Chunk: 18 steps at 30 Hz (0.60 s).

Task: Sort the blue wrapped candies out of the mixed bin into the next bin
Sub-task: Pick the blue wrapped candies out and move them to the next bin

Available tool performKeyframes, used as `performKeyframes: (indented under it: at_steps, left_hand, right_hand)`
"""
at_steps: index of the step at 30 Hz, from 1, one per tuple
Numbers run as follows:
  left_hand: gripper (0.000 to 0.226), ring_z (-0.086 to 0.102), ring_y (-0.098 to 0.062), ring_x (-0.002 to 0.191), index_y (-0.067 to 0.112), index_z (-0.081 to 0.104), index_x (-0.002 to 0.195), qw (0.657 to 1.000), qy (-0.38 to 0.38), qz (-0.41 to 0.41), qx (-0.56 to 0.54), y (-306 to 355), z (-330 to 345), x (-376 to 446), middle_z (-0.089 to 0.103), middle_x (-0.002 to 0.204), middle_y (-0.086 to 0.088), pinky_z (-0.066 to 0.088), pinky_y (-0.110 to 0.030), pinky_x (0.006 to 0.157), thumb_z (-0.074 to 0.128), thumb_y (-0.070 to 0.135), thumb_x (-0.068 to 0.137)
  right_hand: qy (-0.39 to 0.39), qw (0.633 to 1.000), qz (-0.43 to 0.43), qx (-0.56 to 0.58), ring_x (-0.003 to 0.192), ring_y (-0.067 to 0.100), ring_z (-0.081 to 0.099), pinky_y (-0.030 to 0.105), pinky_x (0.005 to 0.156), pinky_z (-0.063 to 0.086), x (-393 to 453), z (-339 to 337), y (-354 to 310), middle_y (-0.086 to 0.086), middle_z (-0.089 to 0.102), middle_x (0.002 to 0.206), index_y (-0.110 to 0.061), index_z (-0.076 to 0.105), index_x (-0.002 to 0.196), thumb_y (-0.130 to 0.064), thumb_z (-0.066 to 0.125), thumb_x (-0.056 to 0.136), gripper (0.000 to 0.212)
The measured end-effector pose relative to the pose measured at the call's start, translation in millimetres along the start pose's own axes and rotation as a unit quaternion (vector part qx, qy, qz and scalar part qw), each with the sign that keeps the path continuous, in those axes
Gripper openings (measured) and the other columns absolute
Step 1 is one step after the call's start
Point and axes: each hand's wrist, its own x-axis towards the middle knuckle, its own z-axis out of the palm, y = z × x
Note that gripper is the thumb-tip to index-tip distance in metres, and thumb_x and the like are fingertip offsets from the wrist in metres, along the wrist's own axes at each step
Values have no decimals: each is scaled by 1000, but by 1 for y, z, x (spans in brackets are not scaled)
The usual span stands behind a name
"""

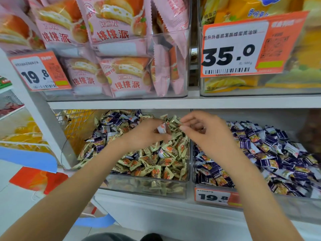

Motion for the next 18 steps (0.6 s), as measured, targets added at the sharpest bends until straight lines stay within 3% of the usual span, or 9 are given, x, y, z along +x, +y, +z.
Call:
performKeyframes:
  at_steps: [3, 6, 8, 10, 12, 16, 18]
  left_hand:
    - [19, 50, -9, 54, 15, 55, 66, 997, 65, 32, -16, 14, 12, -6, 57, 61, 0, 38, -28, 55, 65, 8, 81]
    - [33, 38, -1, 47, 22, 44, 59, 994, 94, 46, -22, 23, 17, -8, 46, 54, 7, 29, -19, 48, 60, -1, 77]
    - [30, 40, -3, 50, 20, 46, 62, 993, 102, 55, -7, 25, 17, -8, 48, 56, 7, 29, -20, 49, 63, 2, 79]
    - [18, 47, -14, 57, 8, 53, 71, 994, 94, 61, 5, 23, 16, -7, 55, 64, -3, 33, -27, 55, 67, 14, 82]
    - [24, 50, -21, 64, 1, 56, 81, 994, 90, 61, 12, 21, 16, -7, 59, 73, -14, 35, -32, 58, 67, 22, 83]
    - [12, 48, -8, 62, 9, 53, 78, 993, 91, 73, 10, 23, 18, -7, 55, 70, -2, 34, -20, 55, 63, 11, 84]
    - [12, 52, -13, 65, 6, 51, 86, 992, 101, 75, 24, 24, 19, -4, 57, 73, -2, 36, -20, 53, 61, 4, 81]
  right_hand:
    - [-3, 1000, -13, -20, 72, 3, 59, 8, 60, 44, -1, 18, -7, -13, 64, 84, -24, 65, 95, -26, 69, 83, 13]
    - [37, 999, -6, -9, 72, 5, 59, 23, 63, 49, 2, 27, -8, -13, 63, 80, -22, 60, 89, -25, 70, 83, 12]
    - [57, 998, 8, 25, 70, 2, 60, 19, 61, 50, 3, 28, -8, -13, 63, 77, -20, 61, 81, -20, 71, 82, 10]
    - [67, 997, 11, 28, 71, 2, 61, 11, 60, 46, 4, 28, -7, -13, 65, 75, -18, 64, 77, -17, 71, 82, 9]
    - [70, 997, 15, 21, 71, 2, 60, 6, 59, 42, 4, 28, -6, -12, 65, 75, -16, 66, 77, -15, 69, 83, 7]
    - [69, 997, 11, 35, 70, -3, 53, 5, 59, 39, 4, 29, -7, -13, 61, 74, -17, 63, 80, -16, 67, 84, 6]
    - [64, 996, 1, 60, 73, -2, 53, 5, 62, 39, 3, 29, -9, -14, 59, 77, -20, 59, 83, -16, 70, 82, 12]
